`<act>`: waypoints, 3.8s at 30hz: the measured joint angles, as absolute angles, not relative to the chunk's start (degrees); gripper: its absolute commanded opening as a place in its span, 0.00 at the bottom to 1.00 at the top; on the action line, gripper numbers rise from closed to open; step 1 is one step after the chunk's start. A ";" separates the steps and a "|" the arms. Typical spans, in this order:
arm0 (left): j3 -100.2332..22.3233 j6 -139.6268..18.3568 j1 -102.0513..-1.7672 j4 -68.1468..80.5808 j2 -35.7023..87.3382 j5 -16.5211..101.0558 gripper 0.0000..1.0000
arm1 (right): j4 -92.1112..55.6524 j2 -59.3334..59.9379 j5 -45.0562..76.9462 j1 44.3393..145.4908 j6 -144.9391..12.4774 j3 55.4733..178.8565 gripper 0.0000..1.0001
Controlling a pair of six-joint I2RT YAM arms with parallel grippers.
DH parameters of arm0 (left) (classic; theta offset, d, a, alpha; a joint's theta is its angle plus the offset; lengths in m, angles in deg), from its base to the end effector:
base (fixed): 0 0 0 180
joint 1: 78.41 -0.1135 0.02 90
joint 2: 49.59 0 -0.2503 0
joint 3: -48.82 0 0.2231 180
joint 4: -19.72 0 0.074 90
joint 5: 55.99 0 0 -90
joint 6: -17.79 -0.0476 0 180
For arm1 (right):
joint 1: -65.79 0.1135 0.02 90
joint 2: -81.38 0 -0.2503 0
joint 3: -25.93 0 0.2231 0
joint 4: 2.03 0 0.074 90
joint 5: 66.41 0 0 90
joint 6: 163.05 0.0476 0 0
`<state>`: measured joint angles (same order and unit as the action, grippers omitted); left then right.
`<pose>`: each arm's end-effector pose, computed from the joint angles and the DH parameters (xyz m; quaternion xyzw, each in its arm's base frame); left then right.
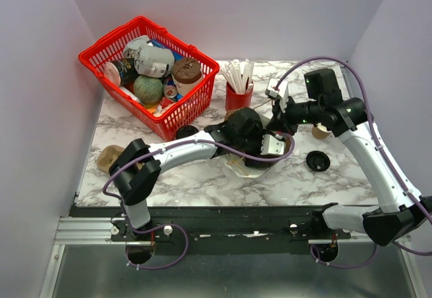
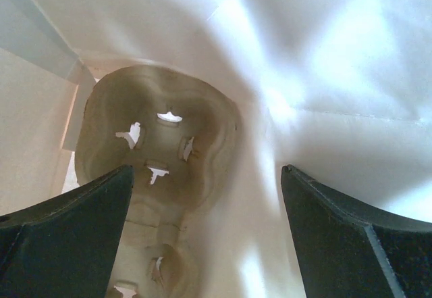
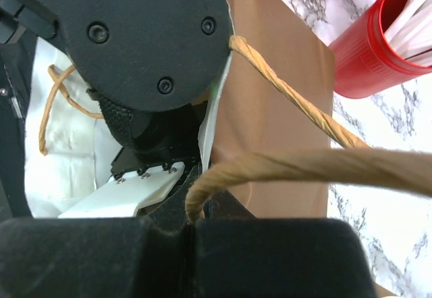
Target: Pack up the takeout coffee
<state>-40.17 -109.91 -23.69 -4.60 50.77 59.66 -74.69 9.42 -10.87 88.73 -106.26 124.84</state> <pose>0.2019 -0.3210 0.2475 0.6964 0.5272 -0.2612 0.4109 0.1925 0.1107 0.3715 -0.5149 0.7280 0.2410 0.3831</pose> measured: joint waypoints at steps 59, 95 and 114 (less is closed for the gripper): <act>-38.75 -84.68 -34.86 19.01 17.85 79.57 0.20 | -75.70 8.26 1.04 89.23 -104.68 119.20 0.01; -29.22 -80.73 -43.49 6.53 14.59 55.61 0.08 | -72.94 24.81 17.61 112.97 -117.62 112.29 0.00; -29.81 -94.87 -43.58 -11.66 11.84 55.87 0.87 | -74.23 26.07 16.65 115.79 -110.50 111.75 0.01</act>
